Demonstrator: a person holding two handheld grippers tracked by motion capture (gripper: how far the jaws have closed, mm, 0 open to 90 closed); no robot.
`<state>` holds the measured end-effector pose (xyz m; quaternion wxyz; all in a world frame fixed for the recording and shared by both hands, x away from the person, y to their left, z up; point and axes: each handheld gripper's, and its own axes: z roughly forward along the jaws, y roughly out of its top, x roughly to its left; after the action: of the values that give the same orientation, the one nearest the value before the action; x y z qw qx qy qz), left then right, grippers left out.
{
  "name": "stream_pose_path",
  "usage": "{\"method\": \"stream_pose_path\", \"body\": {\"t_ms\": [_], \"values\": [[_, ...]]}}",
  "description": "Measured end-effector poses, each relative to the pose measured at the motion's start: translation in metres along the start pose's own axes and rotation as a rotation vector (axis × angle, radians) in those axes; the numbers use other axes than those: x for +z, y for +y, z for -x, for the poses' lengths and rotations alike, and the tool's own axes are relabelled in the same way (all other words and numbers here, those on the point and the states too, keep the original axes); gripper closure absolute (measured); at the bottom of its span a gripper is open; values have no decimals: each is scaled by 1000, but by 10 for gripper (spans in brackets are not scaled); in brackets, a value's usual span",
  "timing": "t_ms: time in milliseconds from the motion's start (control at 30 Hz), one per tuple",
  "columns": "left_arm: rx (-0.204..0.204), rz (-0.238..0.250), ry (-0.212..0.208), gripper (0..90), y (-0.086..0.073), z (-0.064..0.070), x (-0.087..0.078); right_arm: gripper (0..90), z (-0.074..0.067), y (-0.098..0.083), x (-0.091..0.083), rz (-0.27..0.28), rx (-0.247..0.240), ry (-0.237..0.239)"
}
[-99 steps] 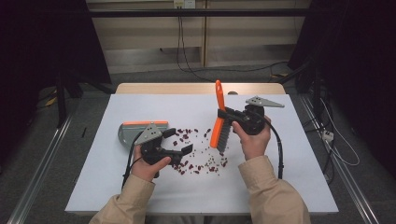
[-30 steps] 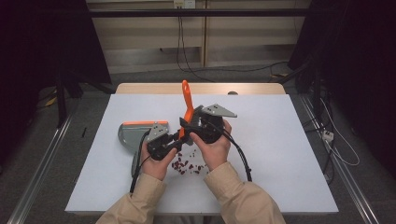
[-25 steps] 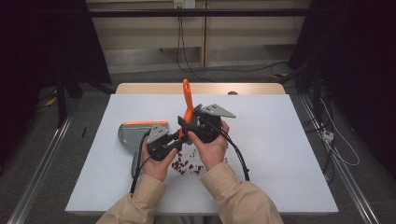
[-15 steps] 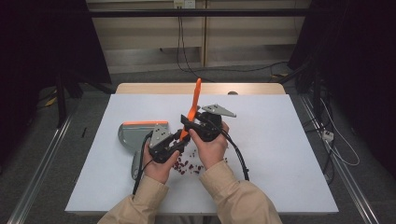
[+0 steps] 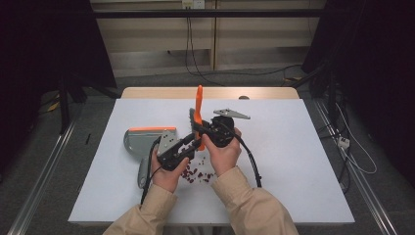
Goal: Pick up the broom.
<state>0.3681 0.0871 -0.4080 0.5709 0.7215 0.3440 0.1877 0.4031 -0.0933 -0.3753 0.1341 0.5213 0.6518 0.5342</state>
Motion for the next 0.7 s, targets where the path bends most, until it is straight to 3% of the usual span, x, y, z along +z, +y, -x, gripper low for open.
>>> {"method": "stream_pose_path", "body": {"t_ms": [133,267,333,700], "values": [[-10,-27,16,506,0,-7,-2,698,12,10,-9,8,-29,5],[5,-23,26,426,3,-12,-7,698,20,16,-17,-8,-53,18],[-18,-20,26,345,4,-15,-9,698,29,21,-27,-16,-67,22],[-16,-27,1,167,11,-26,-18,698,65,30,-62,-52,-66,-5]]}}
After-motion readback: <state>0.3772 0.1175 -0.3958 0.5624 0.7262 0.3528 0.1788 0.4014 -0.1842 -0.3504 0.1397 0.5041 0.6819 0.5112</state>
